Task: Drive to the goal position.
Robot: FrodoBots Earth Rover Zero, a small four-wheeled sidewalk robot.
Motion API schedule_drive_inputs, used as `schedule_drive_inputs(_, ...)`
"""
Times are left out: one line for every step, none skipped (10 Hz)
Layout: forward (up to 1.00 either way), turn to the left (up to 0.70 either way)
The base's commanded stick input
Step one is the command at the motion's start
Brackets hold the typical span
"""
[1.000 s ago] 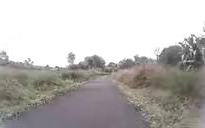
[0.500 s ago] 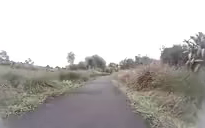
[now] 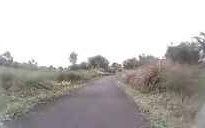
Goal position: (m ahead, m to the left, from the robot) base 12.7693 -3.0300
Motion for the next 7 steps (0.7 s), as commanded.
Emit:
schedule_drive_inputs(0.85,0.0)
schedule_drive_inputs(0.85,0.0)
schedule_drive_inputs(0.85,0.0)
schedule_drive_inputs(0.85,0.0)
schedule_drive_inputs(0.85,0.0)
schedule_drive_inputs(0.85,-0.15)
schedule_drive_inputs(0.85,-0.34)
